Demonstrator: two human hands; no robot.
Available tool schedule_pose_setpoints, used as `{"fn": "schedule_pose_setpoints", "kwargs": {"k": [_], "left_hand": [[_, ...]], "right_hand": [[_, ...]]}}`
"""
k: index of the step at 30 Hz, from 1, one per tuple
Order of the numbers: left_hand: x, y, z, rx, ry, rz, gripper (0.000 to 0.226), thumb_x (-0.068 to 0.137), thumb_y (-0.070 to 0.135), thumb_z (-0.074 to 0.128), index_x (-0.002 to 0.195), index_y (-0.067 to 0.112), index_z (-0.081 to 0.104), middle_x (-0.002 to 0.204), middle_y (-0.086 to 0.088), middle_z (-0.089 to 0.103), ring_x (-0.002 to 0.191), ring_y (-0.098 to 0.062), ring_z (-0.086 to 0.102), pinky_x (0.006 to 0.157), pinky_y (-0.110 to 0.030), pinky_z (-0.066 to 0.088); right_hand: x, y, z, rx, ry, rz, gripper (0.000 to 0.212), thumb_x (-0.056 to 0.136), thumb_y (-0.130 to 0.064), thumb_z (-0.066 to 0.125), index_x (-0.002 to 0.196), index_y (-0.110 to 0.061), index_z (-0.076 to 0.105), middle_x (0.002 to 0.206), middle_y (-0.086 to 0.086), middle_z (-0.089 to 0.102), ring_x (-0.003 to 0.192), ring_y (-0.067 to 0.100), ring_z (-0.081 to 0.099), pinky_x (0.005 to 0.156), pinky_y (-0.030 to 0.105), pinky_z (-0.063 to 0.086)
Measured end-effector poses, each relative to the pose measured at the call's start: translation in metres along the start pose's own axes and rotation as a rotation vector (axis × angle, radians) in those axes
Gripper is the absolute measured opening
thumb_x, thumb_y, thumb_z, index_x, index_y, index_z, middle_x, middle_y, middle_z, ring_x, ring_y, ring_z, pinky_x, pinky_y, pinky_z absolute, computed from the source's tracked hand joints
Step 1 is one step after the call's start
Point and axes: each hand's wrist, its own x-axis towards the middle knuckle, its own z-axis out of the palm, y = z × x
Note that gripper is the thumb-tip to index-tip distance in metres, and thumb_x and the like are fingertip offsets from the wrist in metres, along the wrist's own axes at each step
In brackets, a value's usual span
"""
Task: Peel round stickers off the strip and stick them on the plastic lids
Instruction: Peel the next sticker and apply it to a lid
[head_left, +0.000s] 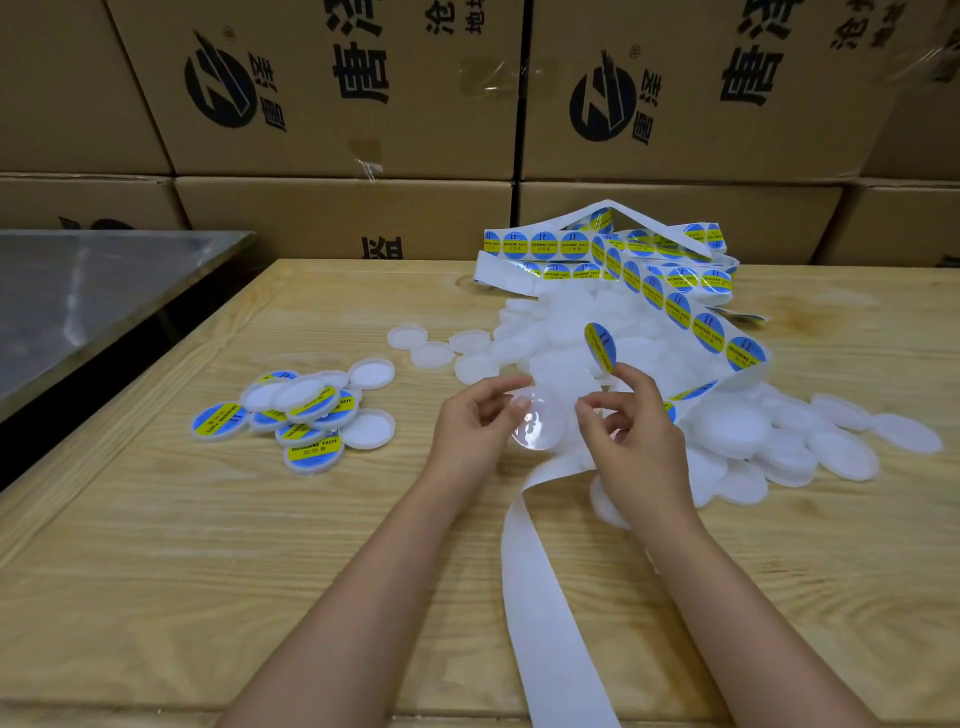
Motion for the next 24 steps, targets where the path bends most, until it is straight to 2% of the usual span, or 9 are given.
{"fn": "schedule_pose_setpoints", "kwargs": {"k": [2, 6, 10, 12, 15, 17, 20, 22, 24], "left_hand": [[-0.002, 0.002, 0.002, -0.007, -0.043, 0.023, 0.027, 0.088, 0.01, 0.063, 0.107, 0.029, 0.062, 0.064, 0.014, 0.068, 0.058, 0.006, 0.058, 0.059, -0.008, 0.043], [-0.002, 0.004, 0.006, -0.05, -0.049, -0.025, 0.028, 0.089, 0.012, 0.062, 0.11, 0.029, 0.06, 0.067, 0.006, 0.069, 0.058, -0.004, 0.058, 0.063, -0.016, 0.05], [-0.004, 0.004, 0.008, -0.271, -0.124, -0.217, 0.021, 0.095, 0.011, 0.052, 0.112, 0.008, 0.063, 0.097, -0.018, 0.068, 0.084, -0.026, 0.067, 0.07, -0.026, 0.056], [-0.005, 0.003, 0.008, -0.293, -0.152, -0.239, 0.018, 0.095, 0.011, 0.051, 0.105, 0.007, 0.066, 0.097, -0.016, 0.071, 0.087, -0.028, 0.069, 0.074, -0.028, 0.057], [-0.004, 0.003, 0.009, -0.311, -0.101, -0.272, 0.016, 0.094, 0.014, 0.053, 0.096, 0.008, 0.068, 0.086, -0.01, 0.074, 0.083, -0.023, 0.071, 0.068, -0.024, 0.057], [-0.004, 0.003, 0.009, -0.324, -0.07, -0.306, 0.016, 0.094, 0.014, 0.054, 0.091, 0.008, 0.068, 0.08, -0.007, 0.074, 0.077, -0.021, 0.072, 0.065, -0.023, 0.057], [-0.003, 0.003, 0.009, -0.321, -0.059, -0.317, 0.016, 0.093, 0.014, 0.054, 0.088, 0.006, 0.068, 0.074, -0.006, 0.073, 0.071, -0.018, 0.071, 0.063, -0.023, 0.058], [-0.003, 0.004, 0.009, -0.319, -0.062, -0.313, 0.017, 0.093, 0.013, 0.054, 0.086, 0.005, 0.067, 0.071, -0.006, 0.072, 0.067, -0.017, 0.07, 0.06, -0.022, 0.057], [-0.003, 0.004, 0.008, -0.316, -0.065, -0.311, 0.019, 0.093, 0.013, 0.054, 0.084, 0.003, 0.067, 0.07, -0.006, 0.072, 0.065, -0.016, 0.07, 0.059, -0.022, 0.056]], "right_hand": [[0.001, -0.001, -0.001, 0.071, -0.063, 0.043, 0.044, 0.083, -0.021, 0.068, 0.12, -0.033, 0.046, 0.083, -0.018, 0.067, 0.06, 0.002, 0.051, 0.064, 0.008, 0.041], [0.001, 0.0, 0.002, 0.178, -0.134, 0.138, 0.047, 0.083, -0.008, 0.067, 0.12, -0.027, 0.047, 0.071, -0.009, 0.063, 0.058, 0.01, 0.059, 0.068, 0.029, 0.052], [0.003, -0.002, 0.0, 0.392, -0.082, 0.219, 0.051, 0.084, 0.001, 0.064, 0.126, -0.018, 0.042, 0.069, 0.008, 0.06, 0.054, 0.016, 0.065, 0.055, 0.028, 0.055], [0.003, -0.002, -0.001, 0.422, -0.08, 0.233, 0.052, 0.084, 0.0, 0.065, 0.127, -0.017, 0.041, 0.071, 0.01, 0.06, 0.055, 0.017, 0.066, 0.056, 0.028, 0.056], [0.003, -0.003, 0.0, 0.386, -0.057, 0.215, 0.05, 0.084, -0.01, 0.067, 0.126, -0.023, 0.043, 0.081, 0.003, 0.064, 0.052, 0.013, 0.063, 0.048, 0.025, 0.051], [0.005, -0.004, 0.0, 0.395, 0.013, 0.196, 0.037, 0.086, -0.016, 0.066, 0.117, -0.025, 0.048, 0.092, -0.004, 0.064, 0.054, 0.008, 0.06, 0.045, 0.024, 0.048], [0.011, -0.003, -0.005, 0.452, 0.17, 0.212, 0.004, 0.088, -0.021, 0.063, 0.091, -0.02, 0.062, 0.082, -0.002, 0.063, 0.055, 0.002, 0.056, 0.049, 0.02, 0.045], [0.013, -0.001, -0.008, 0.407, 0.204, 0.219, 0.011, 0.088, -0.024, 0.063, 0.078, -0.02, 0.065, 0.069, -0.003, 0.061, 0.054, 0.003, 0.053, 0.052, 0.015, 0.044], [0.013, 0.001, -0.008, 0.356, 0.15, 0.211, 0.014, 0.088, -0.022, 0.063, 0.075, -0.02, 0.066, 0.07, -0.005, 0.063, 0.057, 0.002, 0.054, 0.053, 0.012, 0.045]]}}
